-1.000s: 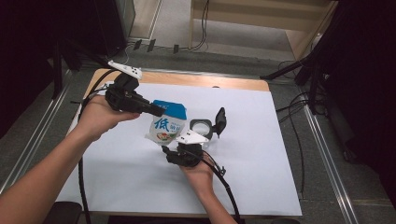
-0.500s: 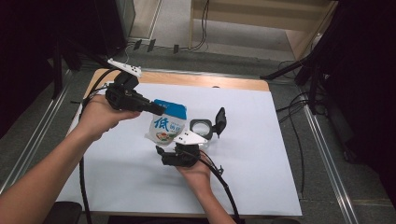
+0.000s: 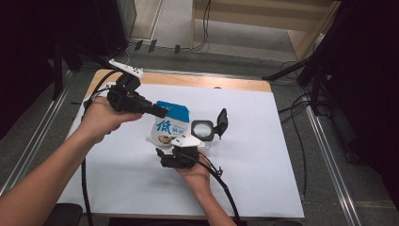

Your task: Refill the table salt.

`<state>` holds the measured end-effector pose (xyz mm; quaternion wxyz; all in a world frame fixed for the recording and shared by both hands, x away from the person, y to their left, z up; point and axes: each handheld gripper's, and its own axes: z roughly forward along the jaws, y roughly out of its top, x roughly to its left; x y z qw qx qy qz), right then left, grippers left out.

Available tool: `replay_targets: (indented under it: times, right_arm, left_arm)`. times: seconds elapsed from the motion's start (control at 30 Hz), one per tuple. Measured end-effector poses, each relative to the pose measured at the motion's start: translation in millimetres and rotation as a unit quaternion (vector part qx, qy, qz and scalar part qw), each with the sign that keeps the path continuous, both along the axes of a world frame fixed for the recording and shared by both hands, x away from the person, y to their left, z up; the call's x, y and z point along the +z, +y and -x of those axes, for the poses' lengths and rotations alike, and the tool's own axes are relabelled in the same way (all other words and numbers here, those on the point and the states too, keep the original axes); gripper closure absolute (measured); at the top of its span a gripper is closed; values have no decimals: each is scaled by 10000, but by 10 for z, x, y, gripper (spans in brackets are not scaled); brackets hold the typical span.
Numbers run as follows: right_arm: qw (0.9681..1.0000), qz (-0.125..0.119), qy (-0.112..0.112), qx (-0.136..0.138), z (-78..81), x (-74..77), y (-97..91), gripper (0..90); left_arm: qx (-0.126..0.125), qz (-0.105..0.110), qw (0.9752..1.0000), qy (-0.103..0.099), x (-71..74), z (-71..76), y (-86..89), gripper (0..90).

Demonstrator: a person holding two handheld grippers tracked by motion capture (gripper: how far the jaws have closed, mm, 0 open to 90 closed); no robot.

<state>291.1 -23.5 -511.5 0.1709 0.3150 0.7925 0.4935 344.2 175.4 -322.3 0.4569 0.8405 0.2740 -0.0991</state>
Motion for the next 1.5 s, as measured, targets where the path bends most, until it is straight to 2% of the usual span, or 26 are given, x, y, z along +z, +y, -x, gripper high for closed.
replay_targets:
  times: [0.13,0.17,0.3,0.37,0.43,0.5,0.6,0.67,0.7,0.77,0.87,0.97,1.07,1.13,1.23,1.33,1.43,1.5]
  right_arm:
    - [9998,-57,-7,-198,-17,-6,2,276]
    - [9997,-64,-14,-230,-19,-10,9,280]
    - [9993,-106,-7,-367,-19,-33,31,280]
    - [9985,-239,-21,-484,-7,-27,36,276]
    - [9983,-285,-49,-515,-6,-24,38,267]
    - [9979,-314,-10,-558,-4,-32,42,273]
    - [9973,-409,-39,-614,-4,-24,46,265]
    - [9969,-429,-49,-664,-3,-23,54,267]
    - [9968,-404,-58,-684,-4,-28,61,270]
    - [9968,-376,-41,-709,-4,-41,68,272]
    - [9963,-444,-30,-735,-10,-41,67,276]
    - [9955,-539,-55,-778,-4,-17,59,279]
    - [9964,-280,-108,-789,13,-25,78,290]
    - [9969,-248,-178,-730,38,-31,73,310]
    - [9973,-218,-337,-622,77,-21,72,383]
    - [9974,-173,-431,-550,91,-6,78,438]
    - [9979,-140,-386,-497,104,-13,87,508]
    - [9984,-135,-316,-442,104,-19,87,522]
  left_arm:
    - [-2,77,9999,82,-8,1,11,900]
    - [32,68,10000,50,-6,5,11,900]
    - [19,148,9999,79,-2,-1,25,900]
    - [17,175,9998,81,6,2,41,900]
    - [61,236,9997,57,24,9,61,900]
    - [40,311,9994,114,33,8,79,900]
    - [25,303,9994,178,20,15,69,900]
    - [37,274,9996,99,43,38,63,900]
    - [51,314,9995,75,61,44,67,900]
    - [14,445,9989,173,72,29,86,900]
    - [59,348,9993,134,63,30,87,900]
    - [112,243,9995,183,-8,24,74,900]
    - [160,222,9994,230,-58,-7,86,900]
    - [190,189,9994,214,-62,-19,92,900]
    - [203,208,9994,213,-59,-34,90,900]
    - [305,102,9994,106,-48,-31,61,900]
    - [316,56,9994,98,-64,-46,30,900]
    - [304,48,9995,114,-78,-54,9,900]
